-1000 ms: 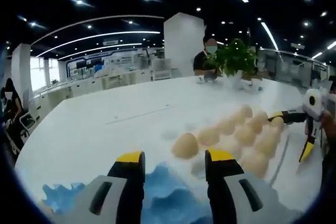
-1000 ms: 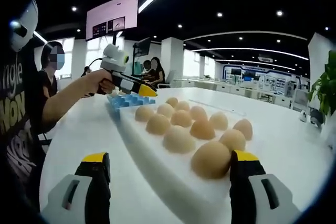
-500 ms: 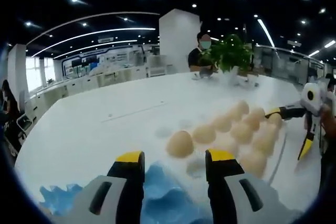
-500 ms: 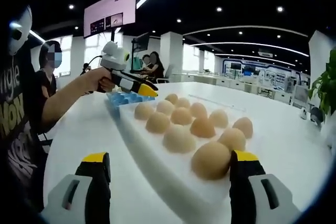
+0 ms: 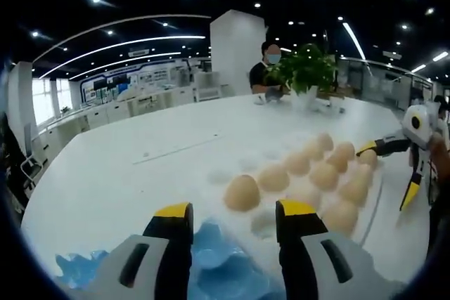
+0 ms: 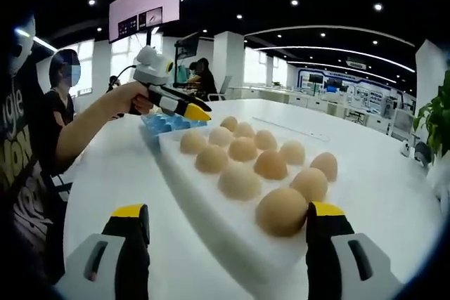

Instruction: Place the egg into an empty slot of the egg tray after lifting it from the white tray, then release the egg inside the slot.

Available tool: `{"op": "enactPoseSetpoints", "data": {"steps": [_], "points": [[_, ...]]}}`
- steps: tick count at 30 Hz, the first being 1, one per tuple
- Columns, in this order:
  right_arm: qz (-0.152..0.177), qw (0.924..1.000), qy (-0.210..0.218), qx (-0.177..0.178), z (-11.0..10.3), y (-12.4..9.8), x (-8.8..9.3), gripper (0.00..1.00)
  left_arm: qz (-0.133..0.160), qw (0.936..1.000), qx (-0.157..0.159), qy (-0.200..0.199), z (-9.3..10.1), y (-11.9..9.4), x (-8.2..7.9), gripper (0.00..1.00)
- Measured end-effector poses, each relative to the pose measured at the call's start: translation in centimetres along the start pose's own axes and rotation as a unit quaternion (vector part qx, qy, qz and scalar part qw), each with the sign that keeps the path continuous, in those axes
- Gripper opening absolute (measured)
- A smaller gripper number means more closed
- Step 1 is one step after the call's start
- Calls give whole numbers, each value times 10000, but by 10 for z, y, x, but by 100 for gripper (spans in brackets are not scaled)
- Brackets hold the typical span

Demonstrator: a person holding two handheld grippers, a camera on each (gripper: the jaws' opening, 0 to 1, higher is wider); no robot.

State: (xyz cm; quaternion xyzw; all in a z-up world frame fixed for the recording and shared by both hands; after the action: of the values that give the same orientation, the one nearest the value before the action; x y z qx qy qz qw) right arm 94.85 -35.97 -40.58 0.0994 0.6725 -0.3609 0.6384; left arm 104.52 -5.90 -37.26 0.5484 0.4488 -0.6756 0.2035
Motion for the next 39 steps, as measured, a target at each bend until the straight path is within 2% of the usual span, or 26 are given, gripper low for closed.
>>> {"op": "enactPoseSetpoints", "data": {"steps": [7,13,25,35,39], "points": [[140,9998,116,-61,0,-3,1,98,-46,10000,10,-6,1,6,3,48],[114,9999,82,-79,-1,-3,1,98,-10,10000,-7,22,5,10,0,49],[94,9999,25,-126,-3,-4,2,98,-121,9995,-54,274,13,22,-3,48],[98,9999,-14,-129,-2,-3,2,99,-330,9981,-17,516,23,31,1,47],[136,9998,-3,-130,-2,-3,2,99,-317,9982,3,507,21,34,-1,45]]}}
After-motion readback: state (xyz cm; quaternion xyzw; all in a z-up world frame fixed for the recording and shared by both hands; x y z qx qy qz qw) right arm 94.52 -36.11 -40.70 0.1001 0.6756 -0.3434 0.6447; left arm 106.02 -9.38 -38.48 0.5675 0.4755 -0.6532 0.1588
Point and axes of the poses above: the point that each gripper's makers call its tool centre point, and the gripper's own axes: y roughly forward along the fingers, z roughly to its right, x roughly out of its underside, the point moved 9 cm from there along -y, roughly backward along the fingers, and after that the axes turned 1 degree about -y, right-handed, at the moved point
